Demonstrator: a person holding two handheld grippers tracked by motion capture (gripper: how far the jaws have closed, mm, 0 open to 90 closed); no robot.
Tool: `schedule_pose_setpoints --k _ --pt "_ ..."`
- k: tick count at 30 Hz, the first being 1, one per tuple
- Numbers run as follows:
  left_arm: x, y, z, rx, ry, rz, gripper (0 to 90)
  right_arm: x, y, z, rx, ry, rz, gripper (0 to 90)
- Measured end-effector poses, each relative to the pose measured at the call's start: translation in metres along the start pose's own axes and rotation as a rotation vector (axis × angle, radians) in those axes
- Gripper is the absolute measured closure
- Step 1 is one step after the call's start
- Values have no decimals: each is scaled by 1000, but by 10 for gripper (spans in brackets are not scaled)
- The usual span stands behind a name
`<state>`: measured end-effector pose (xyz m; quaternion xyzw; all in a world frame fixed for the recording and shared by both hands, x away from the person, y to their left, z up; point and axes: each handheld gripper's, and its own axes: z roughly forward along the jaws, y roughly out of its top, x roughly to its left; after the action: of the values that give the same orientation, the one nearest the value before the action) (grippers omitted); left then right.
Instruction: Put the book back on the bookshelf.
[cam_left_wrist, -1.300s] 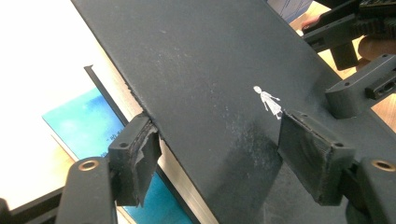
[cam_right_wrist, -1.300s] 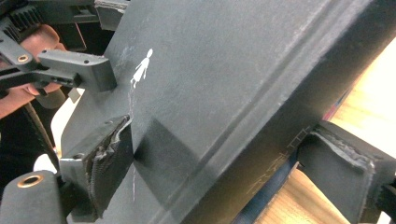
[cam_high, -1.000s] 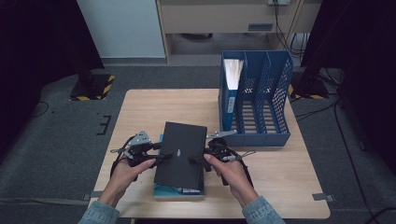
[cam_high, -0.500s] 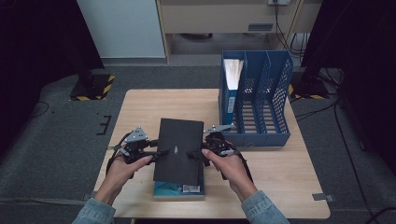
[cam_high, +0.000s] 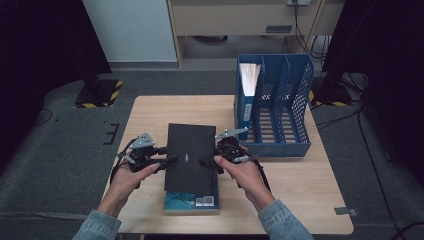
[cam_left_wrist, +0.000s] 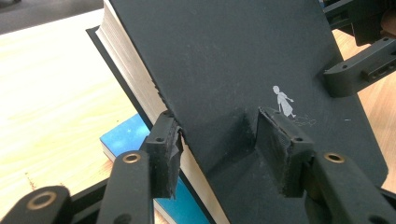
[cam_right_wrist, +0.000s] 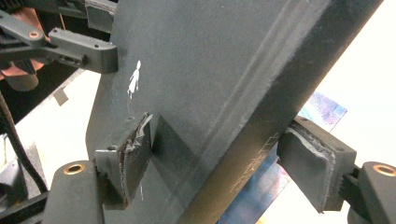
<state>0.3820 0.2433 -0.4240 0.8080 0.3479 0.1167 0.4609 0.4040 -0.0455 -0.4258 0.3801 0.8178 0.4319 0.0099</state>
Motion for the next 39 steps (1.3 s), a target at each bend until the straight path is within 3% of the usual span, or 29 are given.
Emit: schedule_pose_setpoints --k 10,16,25,33,39 --pt "-1 11 -5 30 18 41 538 5 7 -5 13 -29 -53 286" --pt "1 13 -8 17 19 42 570 8 13 -7 17 -51 -87 299" --pt "4 17 -10 18 40 36 579 9 18 -7 2 -55 -100 313" --pt "11 33 -5 30 65 64 609 0 34 -7 -23 -85 -107 346" --pt "18 42 0 72 77 84 614 -5 43 -5 -27 -95 -119 355"
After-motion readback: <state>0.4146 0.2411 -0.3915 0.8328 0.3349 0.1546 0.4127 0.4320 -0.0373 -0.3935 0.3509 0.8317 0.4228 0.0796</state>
